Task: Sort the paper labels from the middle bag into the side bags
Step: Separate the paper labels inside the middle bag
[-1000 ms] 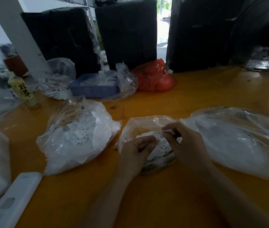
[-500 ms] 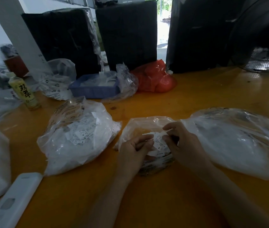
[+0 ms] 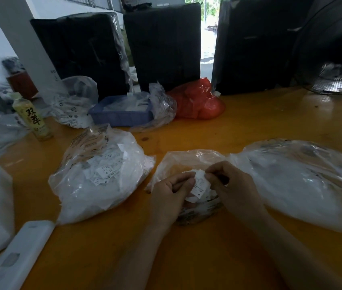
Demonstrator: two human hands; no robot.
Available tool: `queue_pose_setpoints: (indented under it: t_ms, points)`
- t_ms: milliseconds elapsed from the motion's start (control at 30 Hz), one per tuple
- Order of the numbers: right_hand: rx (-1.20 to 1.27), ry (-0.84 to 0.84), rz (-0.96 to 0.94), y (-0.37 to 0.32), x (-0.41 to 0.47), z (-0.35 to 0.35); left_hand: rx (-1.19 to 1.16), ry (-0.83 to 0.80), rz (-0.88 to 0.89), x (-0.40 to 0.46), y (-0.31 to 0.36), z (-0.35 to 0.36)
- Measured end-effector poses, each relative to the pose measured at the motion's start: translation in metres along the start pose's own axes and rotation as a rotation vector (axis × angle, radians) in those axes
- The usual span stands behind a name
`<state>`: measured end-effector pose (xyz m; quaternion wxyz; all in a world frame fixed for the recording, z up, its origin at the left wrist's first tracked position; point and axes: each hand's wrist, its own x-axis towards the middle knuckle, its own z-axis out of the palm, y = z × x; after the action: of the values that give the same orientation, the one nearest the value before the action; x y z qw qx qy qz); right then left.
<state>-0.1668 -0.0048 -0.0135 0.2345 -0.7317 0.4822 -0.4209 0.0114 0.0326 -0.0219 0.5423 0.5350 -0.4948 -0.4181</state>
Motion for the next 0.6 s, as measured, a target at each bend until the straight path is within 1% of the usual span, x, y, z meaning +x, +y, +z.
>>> queue_pose_setpoints:
  t_ms: [133,233,300,400,500,533,600]
  points:
    - [-0.008,-0.079,-0.027,-0.006,-0.004,0.002,-0.02,0.013,-0.012,-0.001,0.001,0.001]
    - [0.031,-0.116,-0.054,-0.01,-0.005,0.003,-0.019,0.016,-0.011,-0.001,0.002,-0.001]
    - [0.013,-0.129,-0.049,-0.009,-0.005,0.003,-0.034,0.009,-0.022,-0.001,0.003,-0.001]
    - [-0.012,-0.054,-0.024,-0.007,-0.004,0.0,-0.012,0.013,-0.006,0.0,0.002,-0.002]
    - [0.077,0.049,0.01,-0.007,-0.001,-0.006,0.041,0.018,0.049,0.001,0.0,-0.002]
    - [0.085,0.048,0.017,-0.007,0.0,-0.008,0.05,0.027,0.072,0.002,-0.001,-0.003]
    - [0.084,-0.008,0.024,-0.007,0.001,-0.011,0.047,0.055,0.123,0.003,0.001,-0.005]
